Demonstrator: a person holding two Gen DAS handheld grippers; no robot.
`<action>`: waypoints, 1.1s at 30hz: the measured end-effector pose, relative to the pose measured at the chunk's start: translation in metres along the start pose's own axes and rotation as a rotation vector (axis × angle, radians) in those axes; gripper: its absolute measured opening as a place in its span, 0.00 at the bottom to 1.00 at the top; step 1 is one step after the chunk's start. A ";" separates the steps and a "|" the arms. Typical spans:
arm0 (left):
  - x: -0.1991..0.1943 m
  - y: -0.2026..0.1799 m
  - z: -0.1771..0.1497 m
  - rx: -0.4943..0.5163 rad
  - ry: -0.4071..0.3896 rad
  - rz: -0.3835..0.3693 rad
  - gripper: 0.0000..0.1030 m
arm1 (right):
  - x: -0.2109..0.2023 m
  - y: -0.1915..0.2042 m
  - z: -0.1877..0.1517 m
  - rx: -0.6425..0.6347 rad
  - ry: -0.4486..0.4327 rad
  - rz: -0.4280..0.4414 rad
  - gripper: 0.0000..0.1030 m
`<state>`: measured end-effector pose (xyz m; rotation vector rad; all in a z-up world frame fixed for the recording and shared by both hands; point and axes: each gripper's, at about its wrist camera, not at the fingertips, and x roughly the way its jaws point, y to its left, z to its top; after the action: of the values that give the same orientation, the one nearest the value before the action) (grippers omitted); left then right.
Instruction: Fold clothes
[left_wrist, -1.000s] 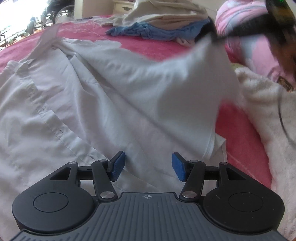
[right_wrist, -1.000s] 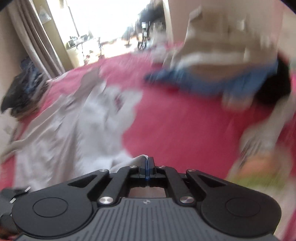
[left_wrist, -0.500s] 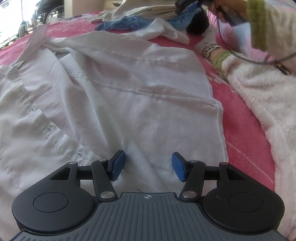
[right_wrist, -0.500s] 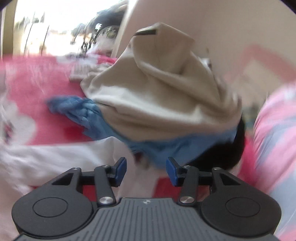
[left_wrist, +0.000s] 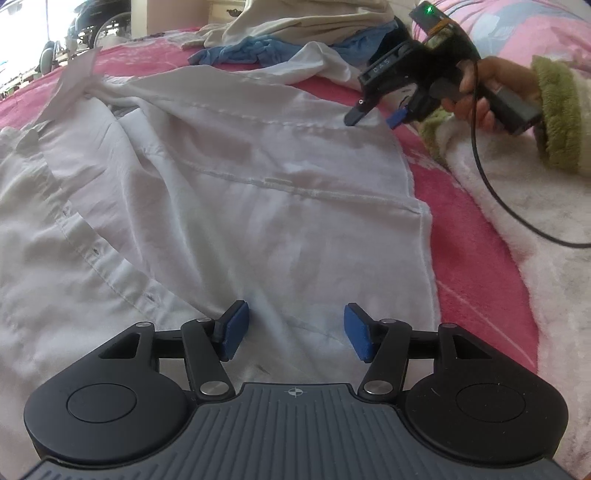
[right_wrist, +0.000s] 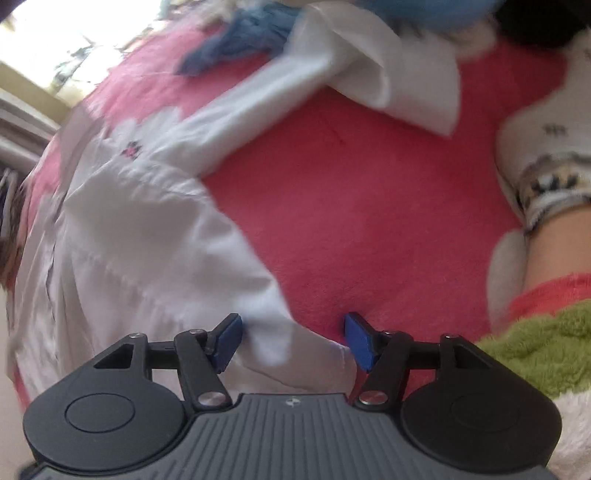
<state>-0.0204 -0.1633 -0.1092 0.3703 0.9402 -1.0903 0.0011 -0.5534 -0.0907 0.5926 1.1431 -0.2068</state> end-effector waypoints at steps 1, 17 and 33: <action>-0.001 -0.001 -0.001 -0.001 0.000 0.000 0.55 | -0.008 0.015 -0.009 -0.071 -0.021 0.021 0.10; -0.065 0.085 -0.036 -0.335 -0.080 0.047 0.55 | -0.061 0.240 -0.215 -1.363 -0.180 0.179 0.32; -0.065 0.079 -0.027 -0.351 -0.121 0.009 0.55 | -0.028 0.155 -0.177 -0.412 0.034 0.309 0.45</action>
<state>0.0268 -0.0714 -0.0869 0.0199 0.9979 -0.9074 -0.0815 -0.3327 -0.0634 0.3979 1.0718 0.2999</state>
